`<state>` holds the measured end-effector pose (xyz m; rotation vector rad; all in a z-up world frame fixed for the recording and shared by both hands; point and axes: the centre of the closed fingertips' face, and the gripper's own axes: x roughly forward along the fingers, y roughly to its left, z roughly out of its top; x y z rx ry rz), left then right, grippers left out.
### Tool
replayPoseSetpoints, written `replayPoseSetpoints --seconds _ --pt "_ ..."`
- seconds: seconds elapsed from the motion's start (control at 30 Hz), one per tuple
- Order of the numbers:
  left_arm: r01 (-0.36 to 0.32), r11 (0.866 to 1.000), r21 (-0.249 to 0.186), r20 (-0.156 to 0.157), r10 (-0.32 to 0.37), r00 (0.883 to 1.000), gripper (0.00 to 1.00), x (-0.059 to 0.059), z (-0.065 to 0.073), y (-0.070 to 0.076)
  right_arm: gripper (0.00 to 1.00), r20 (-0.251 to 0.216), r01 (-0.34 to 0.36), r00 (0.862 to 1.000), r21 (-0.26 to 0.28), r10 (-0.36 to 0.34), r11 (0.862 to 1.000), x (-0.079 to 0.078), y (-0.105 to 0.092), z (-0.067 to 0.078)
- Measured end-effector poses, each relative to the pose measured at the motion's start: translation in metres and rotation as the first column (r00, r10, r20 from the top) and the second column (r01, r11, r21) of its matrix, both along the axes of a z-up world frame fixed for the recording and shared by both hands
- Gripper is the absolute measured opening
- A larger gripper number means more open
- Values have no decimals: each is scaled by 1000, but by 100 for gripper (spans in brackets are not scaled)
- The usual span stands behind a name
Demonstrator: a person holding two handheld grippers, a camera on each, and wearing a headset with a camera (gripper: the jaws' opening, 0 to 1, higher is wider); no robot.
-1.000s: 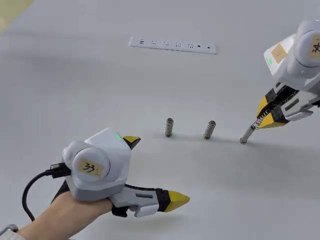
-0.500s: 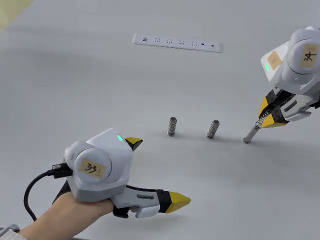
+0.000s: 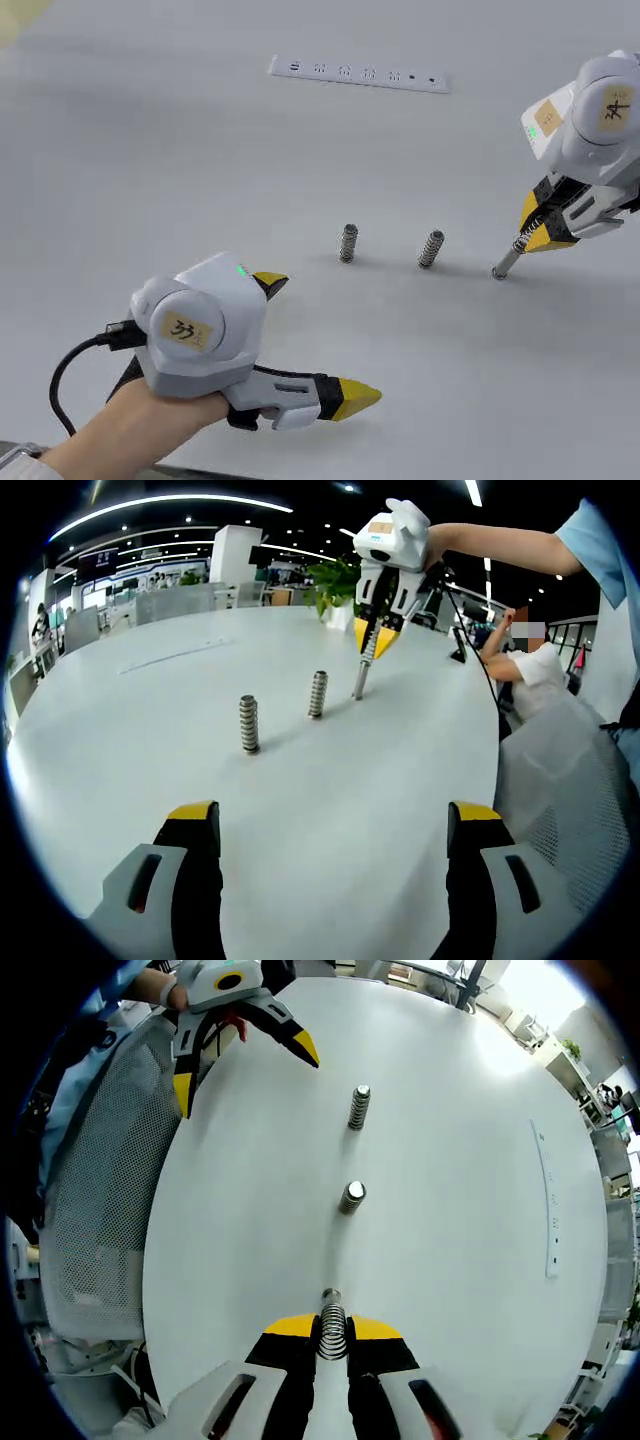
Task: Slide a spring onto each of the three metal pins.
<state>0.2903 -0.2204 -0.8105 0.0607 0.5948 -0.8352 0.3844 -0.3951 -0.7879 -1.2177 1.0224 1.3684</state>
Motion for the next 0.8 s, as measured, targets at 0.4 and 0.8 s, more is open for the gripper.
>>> replayPoseSetpoints --seconds 0.4,0.8 --pt "-13 1000 4 -8 13 1000 92 1 -2 6 8 -21 -8 1000 -21 8 1000 1 2 -20" --pt "-17 1000 2 -15 17 1000 91 1 -3 7 8 -41 -13 999 -45 11 999 -4 4 -30"
